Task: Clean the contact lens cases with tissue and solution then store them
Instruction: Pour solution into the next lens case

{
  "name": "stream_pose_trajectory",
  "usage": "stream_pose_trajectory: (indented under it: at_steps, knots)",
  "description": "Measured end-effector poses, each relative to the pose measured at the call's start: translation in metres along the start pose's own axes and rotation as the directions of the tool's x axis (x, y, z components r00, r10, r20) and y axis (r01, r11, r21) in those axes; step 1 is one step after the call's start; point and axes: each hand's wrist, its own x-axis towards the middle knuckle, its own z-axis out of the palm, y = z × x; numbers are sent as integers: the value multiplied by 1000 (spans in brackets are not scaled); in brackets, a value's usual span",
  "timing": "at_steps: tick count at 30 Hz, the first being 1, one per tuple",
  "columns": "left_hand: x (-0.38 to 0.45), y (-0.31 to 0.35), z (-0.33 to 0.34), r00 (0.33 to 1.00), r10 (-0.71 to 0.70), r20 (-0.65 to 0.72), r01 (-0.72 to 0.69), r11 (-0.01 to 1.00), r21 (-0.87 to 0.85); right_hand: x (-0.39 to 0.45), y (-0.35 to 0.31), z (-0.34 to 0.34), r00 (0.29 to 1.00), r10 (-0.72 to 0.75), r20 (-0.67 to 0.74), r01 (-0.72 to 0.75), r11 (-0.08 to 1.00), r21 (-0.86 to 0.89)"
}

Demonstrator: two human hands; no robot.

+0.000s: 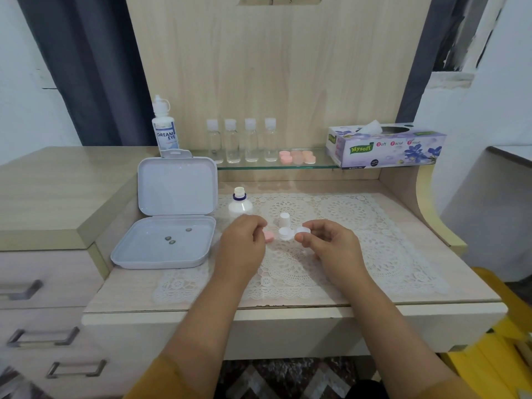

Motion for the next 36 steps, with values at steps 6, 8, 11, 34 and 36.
stream_pose_trajectory:
  at_steps: [6,8,11,34,36]
  knots:
    - [1,1,5,972,9,233,-62,974,220,0,0,0,1000,-4,-11,4,1000,2]
    - [1,0,8,965,26,263,-101,955,278,0,0,0,1000,-5,-13,5,1000,7]
    - [1,1,9,959,33,283,-127,939,319,0,0,0,1000,-4,-15,4,1000,4]
    - [-5,7,-2,979,202,8,-199,971,-134,2,2,1,1000,6,4,-6,1000,5]
    - [-5,5,0,975,216,49,-208,969,-137,1,1,0,1000,0,14,0,1000,5]
